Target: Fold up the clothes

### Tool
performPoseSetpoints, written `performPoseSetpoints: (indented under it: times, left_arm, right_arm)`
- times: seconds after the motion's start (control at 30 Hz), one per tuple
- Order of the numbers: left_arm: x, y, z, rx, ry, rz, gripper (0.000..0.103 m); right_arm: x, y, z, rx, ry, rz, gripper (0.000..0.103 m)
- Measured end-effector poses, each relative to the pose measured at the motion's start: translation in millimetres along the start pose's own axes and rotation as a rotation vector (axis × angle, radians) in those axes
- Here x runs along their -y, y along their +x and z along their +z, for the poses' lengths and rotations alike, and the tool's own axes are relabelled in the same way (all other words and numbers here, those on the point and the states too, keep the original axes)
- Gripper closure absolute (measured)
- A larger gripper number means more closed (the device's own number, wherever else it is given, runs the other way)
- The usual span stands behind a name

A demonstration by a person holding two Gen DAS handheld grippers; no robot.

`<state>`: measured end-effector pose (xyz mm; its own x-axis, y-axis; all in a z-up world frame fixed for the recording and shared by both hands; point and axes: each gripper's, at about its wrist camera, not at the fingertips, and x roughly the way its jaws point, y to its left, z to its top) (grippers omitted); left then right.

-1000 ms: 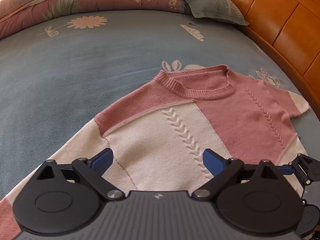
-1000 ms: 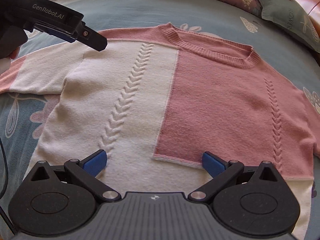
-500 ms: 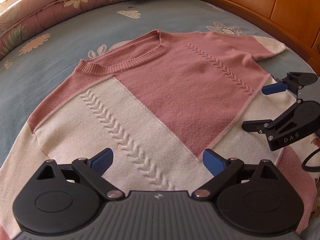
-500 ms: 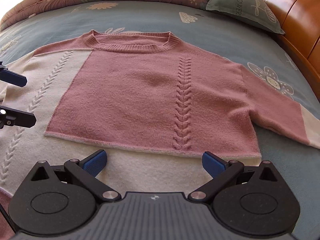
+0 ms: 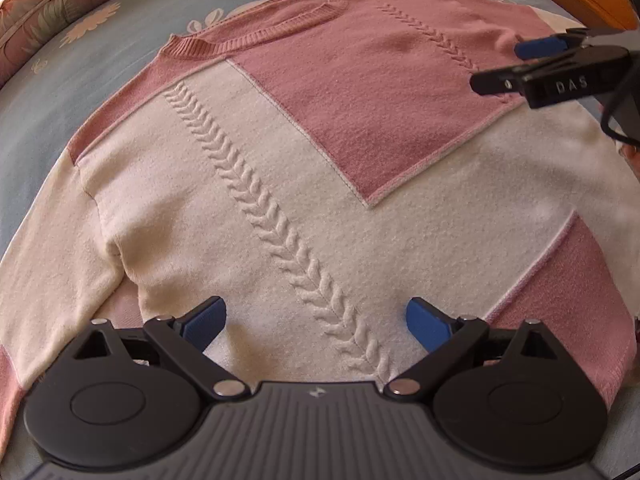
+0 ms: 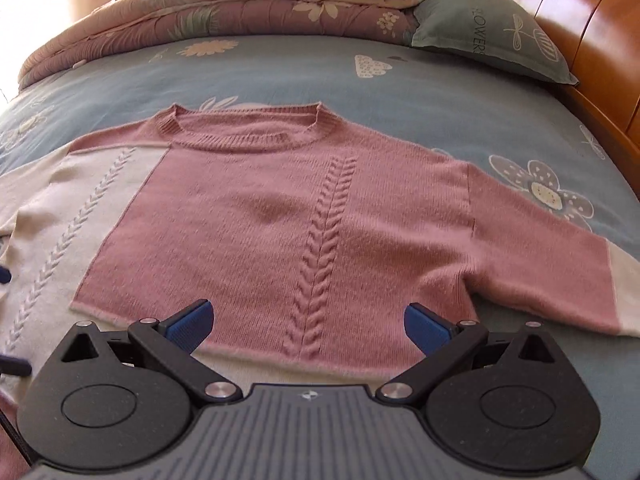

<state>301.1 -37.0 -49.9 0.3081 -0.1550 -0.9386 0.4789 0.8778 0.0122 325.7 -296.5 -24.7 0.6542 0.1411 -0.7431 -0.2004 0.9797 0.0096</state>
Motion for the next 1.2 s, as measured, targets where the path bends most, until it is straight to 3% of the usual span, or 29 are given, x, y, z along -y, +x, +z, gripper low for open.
performPoseSetpoints:
  times: [0.1,0.2,0.4,0.6,0.73,0.87,0.97,1.2]
  left_arm:
    - [-2,4,3,-0.012,-0.064,-0.008,0.005]
    - [-1,5,5,-0.023,-0.066,-0.002,0.005]
    - [-2,4,6,-0.034,-0.08,0.002,0.005]
    - [2,7,6,-0.038,-0.084,0.009,0.004]
    - [1,6,8,-0.041,-0.081,0.004,0.004]
    - [4,-9,11,0.032,-0.034,-0.002,0.005]
    - [10,-4,11,0.026,0.022,-0.006,0.005]
    - [9,9,7,0.003,0.0,-0.024,0.003]
  right_arm:
    - [10,32,20,0.03,0.048,0.014,0.0]
    - [21,54,21,-0.006,0.062,0.022,0.0]
    - [45,44,24,-0.066,0.124,-0.011,0.0]
    - [44,38,45,-0.013,0.116,0.032,0.0]
    - [50,67,39,-0.114,0.116,0.048,0.0]
    - [51,52,40,-0.067,0.098,0.043,0.0]
    - [55,46,47,-0.039,0.139,0.058,0.0]
    - [61,92,64,-0.045,0.116,0.021,0.0]
